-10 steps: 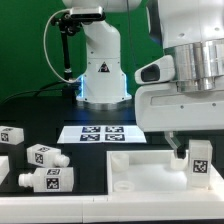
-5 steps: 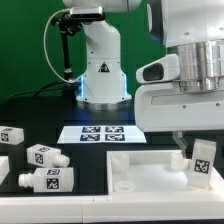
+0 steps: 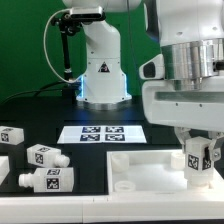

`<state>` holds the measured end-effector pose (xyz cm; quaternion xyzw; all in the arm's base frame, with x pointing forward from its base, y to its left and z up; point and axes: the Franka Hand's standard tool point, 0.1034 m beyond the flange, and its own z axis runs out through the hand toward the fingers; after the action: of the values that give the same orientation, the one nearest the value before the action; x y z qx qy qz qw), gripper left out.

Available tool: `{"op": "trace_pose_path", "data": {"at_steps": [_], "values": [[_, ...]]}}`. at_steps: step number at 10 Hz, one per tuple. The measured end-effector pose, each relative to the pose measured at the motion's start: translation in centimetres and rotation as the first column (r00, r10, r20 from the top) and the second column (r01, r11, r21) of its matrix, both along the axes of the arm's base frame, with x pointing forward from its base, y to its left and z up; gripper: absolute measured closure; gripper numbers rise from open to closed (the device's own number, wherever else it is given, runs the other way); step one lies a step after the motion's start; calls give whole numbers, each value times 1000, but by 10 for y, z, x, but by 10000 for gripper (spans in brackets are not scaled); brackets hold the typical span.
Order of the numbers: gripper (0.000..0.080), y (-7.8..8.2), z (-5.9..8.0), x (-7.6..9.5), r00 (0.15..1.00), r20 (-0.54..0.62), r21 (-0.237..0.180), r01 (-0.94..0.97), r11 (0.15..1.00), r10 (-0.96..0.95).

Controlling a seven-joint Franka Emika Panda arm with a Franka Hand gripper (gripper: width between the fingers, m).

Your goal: Assemble one leg

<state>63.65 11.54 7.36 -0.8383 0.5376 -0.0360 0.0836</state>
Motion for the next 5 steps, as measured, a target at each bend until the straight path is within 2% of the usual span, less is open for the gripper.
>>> {"op": "trace_pose_path", "data": {"at_steps": [1,2,3,5], "values": [[503,4,-4,-1,973,-33,52,230,972,-229],[508,1,-4,1,939,-47,99,345,933,-342],[508,0,-3,1,924,-57,115,381,917,-377],[508,3,-4,0,929,-56,113,369,922,-365]]}}
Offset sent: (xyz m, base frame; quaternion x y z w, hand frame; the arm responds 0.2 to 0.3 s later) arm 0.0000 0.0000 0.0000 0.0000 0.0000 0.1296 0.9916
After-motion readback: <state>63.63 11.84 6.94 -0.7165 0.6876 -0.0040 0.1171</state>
